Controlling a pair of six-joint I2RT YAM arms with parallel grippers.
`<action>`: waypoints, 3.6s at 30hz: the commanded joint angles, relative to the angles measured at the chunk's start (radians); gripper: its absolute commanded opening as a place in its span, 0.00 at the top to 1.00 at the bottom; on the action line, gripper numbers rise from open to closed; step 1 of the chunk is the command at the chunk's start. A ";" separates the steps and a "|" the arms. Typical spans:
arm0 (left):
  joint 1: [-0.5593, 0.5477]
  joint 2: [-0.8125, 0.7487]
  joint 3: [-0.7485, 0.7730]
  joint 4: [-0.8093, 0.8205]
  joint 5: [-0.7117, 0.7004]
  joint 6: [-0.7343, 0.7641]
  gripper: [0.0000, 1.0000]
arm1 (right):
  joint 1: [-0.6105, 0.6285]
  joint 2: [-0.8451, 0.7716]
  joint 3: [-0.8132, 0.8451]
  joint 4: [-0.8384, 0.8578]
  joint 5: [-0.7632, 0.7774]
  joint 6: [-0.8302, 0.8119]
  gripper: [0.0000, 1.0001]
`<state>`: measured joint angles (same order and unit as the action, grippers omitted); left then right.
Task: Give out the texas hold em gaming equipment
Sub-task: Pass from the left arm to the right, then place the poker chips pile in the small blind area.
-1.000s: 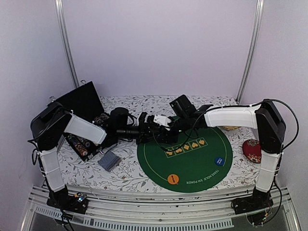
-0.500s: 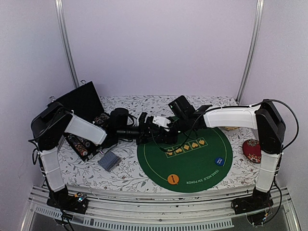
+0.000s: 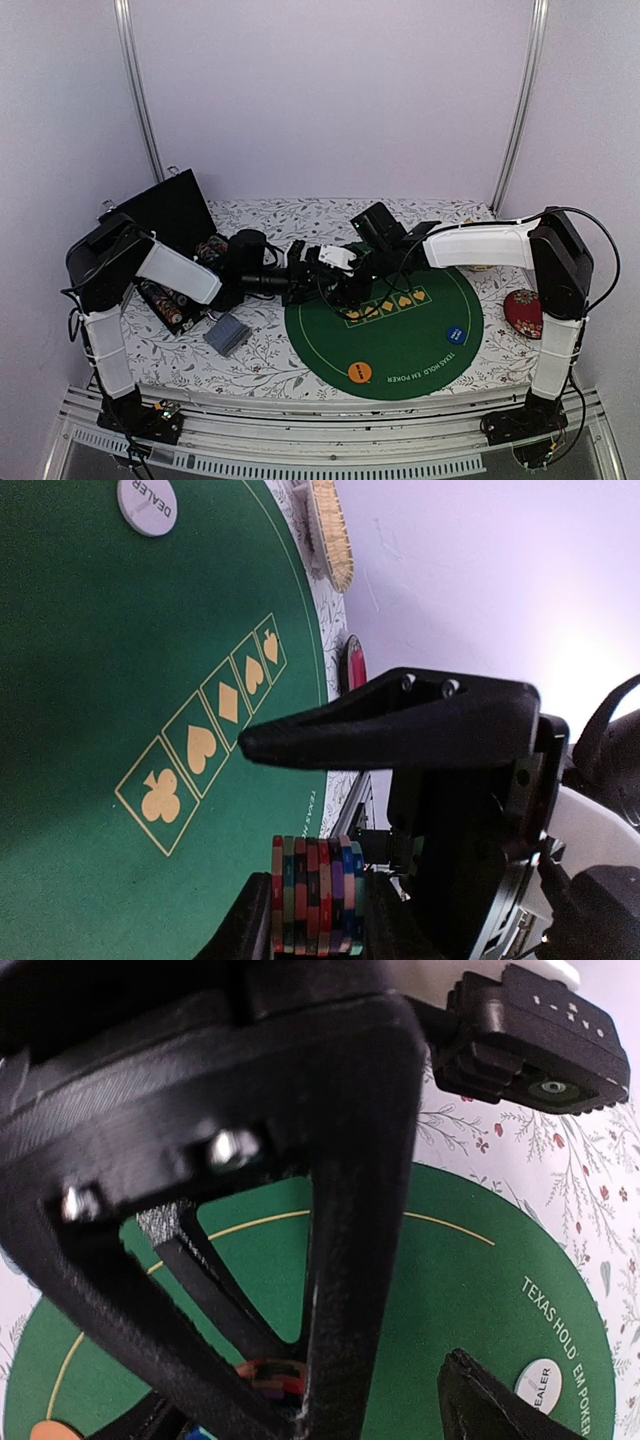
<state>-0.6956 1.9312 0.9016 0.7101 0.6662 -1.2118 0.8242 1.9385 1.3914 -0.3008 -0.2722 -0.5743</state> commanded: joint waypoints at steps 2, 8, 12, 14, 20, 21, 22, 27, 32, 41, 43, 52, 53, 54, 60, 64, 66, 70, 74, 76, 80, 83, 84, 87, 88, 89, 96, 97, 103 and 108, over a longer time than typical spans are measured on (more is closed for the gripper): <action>-0.004 0.000 -0.014 0.041 0.021 -0.001 1.00 | 0.000 -0.066 -0.075 0.068 -0.051 -0.037 0.17; -0.002 0.007 -0.008 0.043 0.028 -0.003 1.00 | 0.000 -0.063 -0.076 0.092 -0.038 -0.039 0.18; -0.002 0.008 -0.013 0.046 0.027 -0.006 1.00 | 0.003 -0.039 -0.051 0.079 -0.032 -0.036 0.20; -0.002 0.007 -0.012 0.048 0.030 -0.007 1.00 | 0.004 -0.037 -0.048 0.079 -0.034 -0.037 0.26; -0.002 0.002 -0.022 0.048 0.026 -0.007 1.00 | 0.006 -0.045 -0.041 0.072 -0.025 -0.034 0.63; -0.004 0.003 -0.022 0.047 0.026 -0.005 1.00 | 0.007 -0.045 -0.040 0.069 -0.025 -0.032 0.64; -0.003 0.005 -0.021 0.045 0.026 -0.003 1.00 | 0.008 -0.047 -0.037 0.065 -0.026 -0.030 0.66; -0.005 0.025 -0.023 0.045 0.024 -0.004 1.00 | 0.019 -0.044 -0.016 0.029 -0.012 -0.020 0.75; -0.004 0.077 -0.013 0.035 0.023 0.005 0.83 | 0.018 -0.008 0.049 -0.080 0.011 0.019 0.85; -0.004 0.096 0.012 0.048 0.039 0.029 0.57 | 0.019 0.019 0.037 -0.147 0.061 0.068 0.87; -0.002 0.093 0.014 0.053 0.045 0.032 0.53 | 0.018 0.017 0.031 -0.140 0.065 0.070 0.88; 0.051 0.027 -0.053 0.077 0.039 0.028 0.48 | 0.015 0.008 0.010 -0.154 0.109 0.080 0.90; 0.061 0.010 -0.061 0.071 0.040 0.035 0.48 | 0.013 0.005 0.007 -0.157 0.110 0.079 0.90; 0.071 -0.009 -0.069 0.063 0.040 0.040 0.48 | 0.009 0.002 0.005 -0.162 0.113 0.080 0.90; 0.126 -0.112 -0.096 -0.070 0.009 0.133 0.48 | -0.033 -0.035 -0.005 -0.194 0.132 0.102 0.91; 0.148 -0.220 -0.053 -0.292 -0.056 0.292 0.47 | -0.085 -0.087 -0.025 -0.234 0.148 0.132 0.91; 0.157 -0.276 -0.021 -0.448 -0.117 0.379 0.46 | -0.115 -0.113 -0.045 -0.250 0.155 0.147 0.91; 0.189 -0.384 0.013 -0.639 -0.241 0.504 0.45 | -0.185 -0.160 -0.091 -0.271 0.177 0.176 0.92; 0.203 -0.473 0.069 -0.857 -0.454 0.634 0.44 | -0.239 -0.199 -0.142 -0.290 0.200 0.217 0.92; 0.207 -0.503 0.087 -0.941 -0.552 0.689 0.42 | -0.258 -0.223 -0.171 -0.295 0.211 0.236 0.92; 0.246 -0.558 0.089 -1.027 -0.634 0.759 0.39 | -0.306 -0.276 -0.249 -0.301 0.227 0.258 0.92; 0.293 -0.597 0.064 -1.038 -0.633 0.789 0.38 | -0.342 -0.310 -0.307 -0.296 0.225 0.258 0.92; 0.313 -0.611 0.051 -1.038 -0.629 0.799 0.38 | -0.355 -0.317 -0.325 -0.297 0.227 0.259 0.92; 0.371 -0.637 0.025 -1.028 -0.602 0.819 0.37 | -0.385 -0.323 -0.359 -0.309 0.237 0.271 0.94; 0.388 -0.643 0.018 -1.021 -0.587 0.824 0.37 | -0.392 -0.321 -0.367 -0.317 0.243 0.275 0.94; 0.404 -0.644 0.011 -1.014 -0.572 0.831 0.37 | -0.401 -0.320 -0.375 -0.325 0.250 0.282 0.95; 0.509 -0.602 0.007 -0.999 -0.488 0.895 0.36 | -0.492 -0.334 -0.426 -0.334 0.274 0.316 0.96; 0.527 -0.597 0.006 -0.996 -0.476 0.896 0.36 | -0.500 -0.336 -0.427 -0.336 0.276 0.320 0.96; 0.588 -0.608 -0.030 -0.948 -0.397 0.873 0.36 | -0.524 -0.319 -0.418 -0.355 0.305 0.329 0.96; 0.597 -0.622 -0.034 -0.956 -0.391 0.875 0.36 | -0.556 -0.318 -0.427 -0.340 0.311 0.325 0.96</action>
<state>-0.1097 1.3266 0.8806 -0.2668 0.2413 -0.3481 0.2932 1.6417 0.9665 -0.6479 0.0193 -0.2584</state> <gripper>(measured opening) 0.635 0.402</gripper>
